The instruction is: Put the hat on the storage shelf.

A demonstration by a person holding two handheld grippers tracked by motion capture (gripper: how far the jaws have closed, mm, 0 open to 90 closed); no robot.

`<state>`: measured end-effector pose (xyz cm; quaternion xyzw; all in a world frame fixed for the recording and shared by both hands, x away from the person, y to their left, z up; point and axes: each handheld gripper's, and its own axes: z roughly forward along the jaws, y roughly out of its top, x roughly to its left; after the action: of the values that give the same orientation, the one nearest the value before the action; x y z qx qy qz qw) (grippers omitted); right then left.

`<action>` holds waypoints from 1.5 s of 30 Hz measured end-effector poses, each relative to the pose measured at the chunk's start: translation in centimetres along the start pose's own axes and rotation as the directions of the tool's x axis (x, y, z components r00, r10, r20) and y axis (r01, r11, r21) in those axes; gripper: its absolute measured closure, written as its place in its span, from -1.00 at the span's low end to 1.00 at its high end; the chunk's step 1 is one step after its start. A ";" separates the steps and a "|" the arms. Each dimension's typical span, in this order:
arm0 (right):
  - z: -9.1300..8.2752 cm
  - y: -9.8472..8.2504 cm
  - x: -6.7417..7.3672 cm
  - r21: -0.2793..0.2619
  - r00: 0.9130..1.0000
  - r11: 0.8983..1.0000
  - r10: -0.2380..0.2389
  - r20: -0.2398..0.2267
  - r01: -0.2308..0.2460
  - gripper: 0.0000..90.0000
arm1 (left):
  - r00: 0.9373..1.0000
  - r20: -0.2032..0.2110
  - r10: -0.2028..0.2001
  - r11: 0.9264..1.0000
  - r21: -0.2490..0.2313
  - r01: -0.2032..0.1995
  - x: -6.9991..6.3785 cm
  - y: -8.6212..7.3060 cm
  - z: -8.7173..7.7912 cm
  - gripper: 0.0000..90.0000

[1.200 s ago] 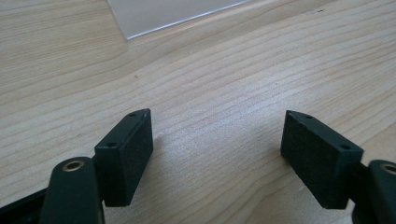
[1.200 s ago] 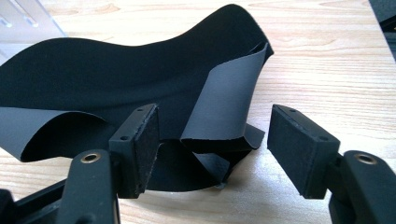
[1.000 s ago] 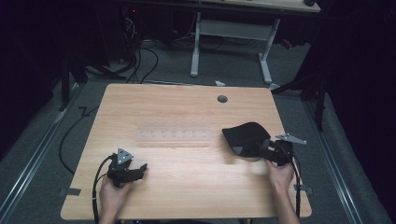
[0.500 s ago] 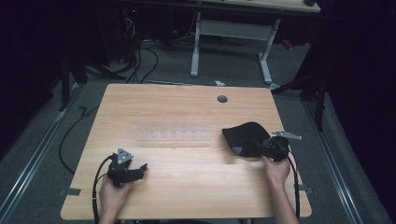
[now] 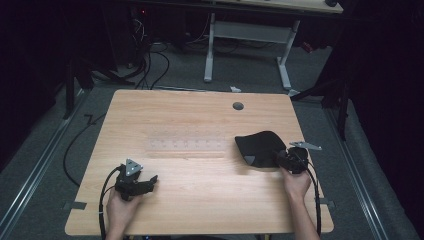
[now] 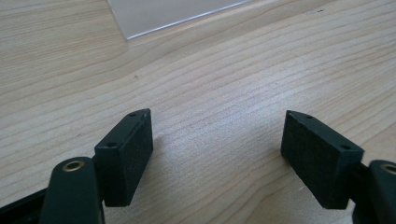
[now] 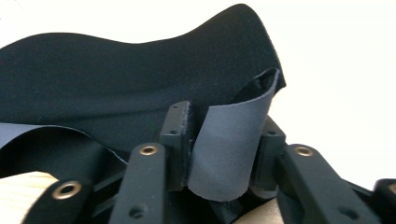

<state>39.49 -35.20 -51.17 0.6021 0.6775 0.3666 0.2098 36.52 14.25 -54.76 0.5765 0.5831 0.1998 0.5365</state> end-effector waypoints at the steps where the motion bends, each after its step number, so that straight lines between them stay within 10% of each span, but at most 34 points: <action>1: 0.0 -0.1 -0.1 -0.004 1.000 1.000 0.000 -0.009 0.000 0.52 | 1.000 -0.001 0.000 1.000 -0.002 0.000 0.0 0.0 0.0 -0.43; 45: -2.0 -0.6 0.3 -0.062 0.982 0.998 -0.002 -0.191 -0.010 0.92 | 1.000 -0.009 -0.005 1.000 -0.003 0.005 0.0 0.0 0.0 -0.43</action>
<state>37.61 -35.37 -50.26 0.5587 0.6814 0.4443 0.1618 36.57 14.27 -54.76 0.5732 0.5867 0.2020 0.5352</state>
